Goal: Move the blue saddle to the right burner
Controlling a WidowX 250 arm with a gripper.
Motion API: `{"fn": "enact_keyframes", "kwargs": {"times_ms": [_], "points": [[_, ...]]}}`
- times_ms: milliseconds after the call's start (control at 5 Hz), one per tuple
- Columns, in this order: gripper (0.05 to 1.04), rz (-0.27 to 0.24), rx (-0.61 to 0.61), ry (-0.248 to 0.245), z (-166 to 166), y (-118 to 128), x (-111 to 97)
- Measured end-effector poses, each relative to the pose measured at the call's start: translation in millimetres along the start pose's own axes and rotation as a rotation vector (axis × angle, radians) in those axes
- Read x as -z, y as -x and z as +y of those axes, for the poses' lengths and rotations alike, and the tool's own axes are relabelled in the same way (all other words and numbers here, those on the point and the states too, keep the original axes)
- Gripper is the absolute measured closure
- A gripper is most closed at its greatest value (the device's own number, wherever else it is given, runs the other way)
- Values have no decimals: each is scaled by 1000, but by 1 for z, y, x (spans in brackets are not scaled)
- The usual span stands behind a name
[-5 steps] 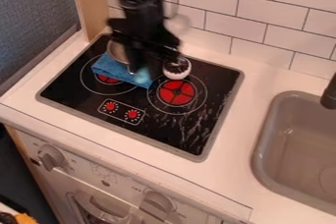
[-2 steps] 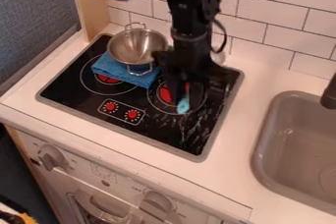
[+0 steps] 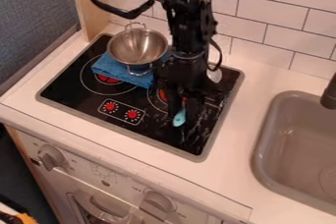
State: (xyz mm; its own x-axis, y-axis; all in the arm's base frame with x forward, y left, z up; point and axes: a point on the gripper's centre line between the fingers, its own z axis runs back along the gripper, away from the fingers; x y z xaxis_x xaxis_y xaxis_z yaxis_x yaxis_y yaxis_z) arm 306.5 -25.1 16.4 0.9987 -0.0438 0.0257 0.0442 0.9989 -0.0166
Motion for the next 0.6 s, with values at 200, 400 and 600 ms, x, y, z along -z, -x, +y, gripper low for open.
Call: {"fn": "enact_keyframes", "kwargs": {"times_ms": [200, 400, 600], "points": [[364, 16, 10, 2, -4, 3, 0], [100, -29, 16, 11, -5, 3, -20], [79, -137, 36, 23, -4, 5, -65]]}}
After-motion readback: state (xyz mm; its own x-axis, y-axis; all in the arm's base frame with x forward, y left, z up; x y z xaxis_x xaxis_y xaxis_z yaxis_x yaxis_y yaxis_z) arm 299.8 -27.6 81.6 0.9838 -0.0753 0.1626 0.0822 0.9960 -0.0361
